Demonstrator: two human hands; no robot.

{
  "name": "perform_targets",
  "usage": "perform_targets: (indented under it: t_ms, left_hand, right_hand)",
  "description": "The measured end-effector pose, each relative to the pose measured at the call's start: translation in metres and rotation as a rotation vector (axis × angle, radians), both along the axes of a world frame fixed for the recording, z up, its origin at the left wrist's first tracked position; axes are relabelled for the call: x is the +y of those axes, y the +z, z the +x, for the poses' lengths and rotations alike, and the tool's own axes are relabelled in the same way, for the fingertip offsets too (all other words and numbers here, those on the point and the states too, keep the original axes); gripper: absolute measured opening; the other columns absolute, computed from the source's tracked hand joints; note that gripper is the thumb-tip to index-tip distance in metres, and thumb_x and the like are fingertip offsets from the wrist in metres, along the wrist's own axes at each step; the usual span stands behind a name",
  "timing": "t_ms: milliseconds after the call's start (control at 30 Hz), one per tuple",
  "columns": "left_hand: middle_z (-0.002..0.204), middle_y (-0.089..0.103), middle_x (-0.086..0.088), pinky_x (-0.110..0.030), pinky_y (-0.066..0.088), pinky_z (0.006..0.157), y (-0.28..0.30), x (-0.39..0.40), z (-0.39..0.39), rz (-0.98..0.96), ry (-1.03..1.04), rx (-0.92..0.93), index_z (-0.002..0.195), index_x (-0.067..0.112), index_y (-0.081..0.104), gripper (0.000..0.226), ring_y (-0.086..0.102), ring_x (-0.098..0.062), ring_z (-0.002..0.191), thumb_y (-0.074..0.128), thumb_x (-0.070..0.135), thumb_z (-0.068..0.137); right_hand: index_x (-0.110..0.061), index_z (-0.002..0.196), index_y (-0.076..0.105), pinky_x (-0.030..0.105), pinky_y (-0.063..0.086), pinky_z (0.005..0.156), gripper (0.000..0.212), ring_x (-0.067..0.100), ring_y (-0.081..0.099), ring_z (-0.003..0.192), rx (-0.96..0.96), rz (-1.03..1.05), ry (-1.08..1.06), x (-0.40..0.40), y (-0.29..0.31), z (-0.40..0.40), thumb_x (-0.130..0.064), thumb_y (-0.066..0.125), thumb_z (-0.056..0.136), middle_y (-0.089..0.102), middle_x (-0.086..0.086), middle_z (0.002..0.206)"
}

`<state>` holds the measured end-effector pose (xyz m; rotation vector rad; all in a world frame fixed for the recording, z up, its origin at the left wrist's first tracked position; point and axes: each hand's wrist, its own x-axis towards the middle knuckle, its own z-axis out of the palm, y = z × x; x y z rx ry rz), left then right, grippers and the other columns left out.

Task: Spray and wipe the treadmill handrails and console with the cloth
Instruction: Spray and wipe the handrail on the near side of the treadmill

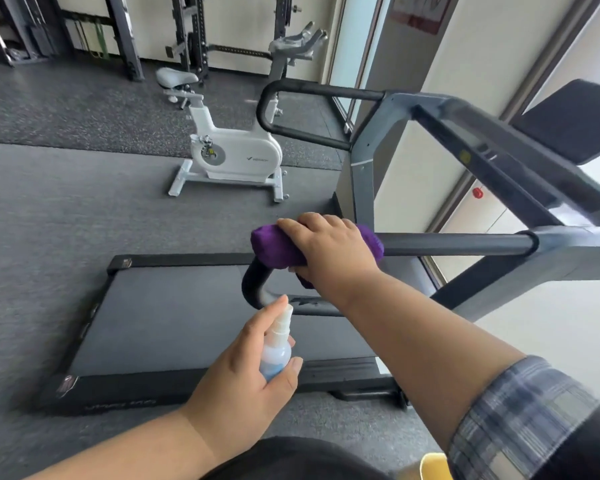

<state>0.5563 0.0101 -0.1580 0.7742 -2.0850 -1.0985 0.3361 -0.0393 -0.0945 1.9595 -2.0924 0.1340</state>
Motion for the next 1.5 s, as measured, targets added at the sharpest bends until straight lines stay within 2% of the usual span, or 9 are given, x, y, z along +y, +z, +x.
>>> perform_targets:
  t_ms: [167, 333, 633, 833, 1000, 1167, 1233, 1400, 1500]
  left_hand:
    - [0.125, 0.050, 0.041, 0.001, 0.036, 0.089, 0.001, 0.005, -0.029, -0.008, -0.068, -0.047, 0.130, 0.082, 0.018, 0.093, 0.058, 0.007, 0.113, 0.074, 0.021, 0.089]
    - [0.123, 0.058, 0.027, 0.000, 0.037, 0.088, 0.003, 0.014, -0.065, -0.012, -0.075, -0.057, 0.129, 0.082, 0.019, 0.095, 0.058, 0.007, 0.113, 0.074, 0.015, 0.089]
    - [0.124, 0.055, 0.026, -0.001, 0.036, 0.091, 0.013, 0.046, -0.148, -0.067, -0.062, -0.079, 0.136, 0.078, 0.017, 0.096, 0.058, 0.005, 0.112, 0.074, 0.017, 0.090]
    - [0.125, 0.056, 0.027, 0.002, 0.036, 0.088, 0.014, 0.066, -0.188, -0.064, 0.033, -0.082, 0.129, 0.083, 0.017, 0.092, 0.058, 0.009, 0.109, 0.072, 0.022, 0.089]
    - [0.122, 0.059, 0.027, -0.001, 0.042, 0.083, 0.013, 0.082, -0.200, -0.063, 0.146, -0.108, 0.130, 0.082, 0.018, 0.087, 0.060, 0.008, 0.106, 0.071, 0.028, 0.087]
    - [0.118, 0.058, 0.031, -0.011, 0.049, 0.079, 0.008, 0.096, -0.207, -0.010, 0.260, -0.094, 0.130, 0.082, 0.021, 0.075, 0.062, 0.002, 0.103, 0.066, 0.043, 0.083]
    - [0.117, 0.057, 0.033, -0.009, 0.047, 0.079, 0.007, 0.100, -0.212, -0.010, 0.301, -0.096, 0.129, 0.082, 0.020, 0.074, 0.061, 0.001, 0.104, 0.064, 0.047, 0.082]
    - [0.115, 0.060, 0.031, 0.002, 0.037, 0.083, 0.010, 0.107, -0.231, -0.034, 0.339, -0.120, 0.126, 0.083, 0.022, 0.082, 0.060, 0.006, 0.107, 0.071, 0.033, 0.085]
    - [0.118, 0.063, 0.025, -0.003, 0.042, 0.083, 0.014, 0.111, -0.243, -0.065, 0.316, -0.151, 0.127, 0.084, 0.020, 0.086, 0.061, 0.006, 0.103, 0.072, 0.029, 0.086]
  right_hand:
    - [-0.038, 0.148, 0.036, 0.041, 0.037, 0.105, 0.082, 0.024, 0.049, 0.124, -0.096, -0.019, -0.032, 0.017, 0.003, -0.033, -0.065, 0.069, 0.078, 0.050, -0.010, 0.138]
    - [-0.038, 0.148, 0.038, 0.039, 0.034, 0.106, 0.083, 0.023, 0.048, 0.125, -0.120, -0.032, -0.059, 0.043, 0.001, -0.078, -0.068, 0.068, 0.077, 0.050, -0.010, 0.139]
    - [-0.041, 0.145, 0.041, 0.042, 0.035, 0.106, 0.083, 0.023, 0.048, 0.124, -0.172, -0.037, -0.128, 0.104, 0.006, -0.194, -0.072, 0.067, 0.073, 0.051, -0.012, 0.137]
    - [-0.039, 0.142, 0.045, 0.044, 0.033, 0.107, 0.082, 0.024, 0.050, 0.122, -0.132, -0.084, -0.181, 0.156, 0.010, -0.281, -0.080, 0.060, 0.072, 0.055, -0.010, 0.135]
    - [-0.037, 0.142, 0.046, 0.046, 0.038, 0.103, 0.077, 0.025, 0.055, 0.115, -0.028, -0.139, -0.105, 0.147, 0.004, -0.277, -0.081, 0.050, 0.079, 0.059, -0.009, 0.130]
    - [-0.033, 0.143, 0.046, 0.044, 0.045, 0.091, 0.075, 0.027, 0.060, 0.105, -0.021, -0.136, 0.036, 0.123, 0.003, -0.252, -0.075, 0.054, 0.082, 0.062, -0.006, 0.125]
    - [-0.031, 0.144, 0.043, 0.044, 0.045, 0.088, 0.076, 0.028, 0.060, 0.103, -0.016, -0.125, 0.082, 0.110, 0.002, -0.233, -0.073, 0.057, 0.083, 0.061, -0.005, 0.123]
    - [-0.028, 0.149, 0.033, 0.044, 0.041, 0.086, 0.077, 0.030, 0.057, 0.105, -0.015, -0.062, 0.121, 0.087, -0.001, -0.198, -0.067, 0.056, 0.087, 0.057, -0.002, 0.127]
    - [-0.031, 0.150, 0.029, 0.043, 0.042, 0.087, 0.078, 0.029, 0.056, 0.109, -0.029, -0.040, 0.161, 0.089, 0.000, -0.207, -0.066, 0.057, 0.087, 0.054, -0.003, 0.130]
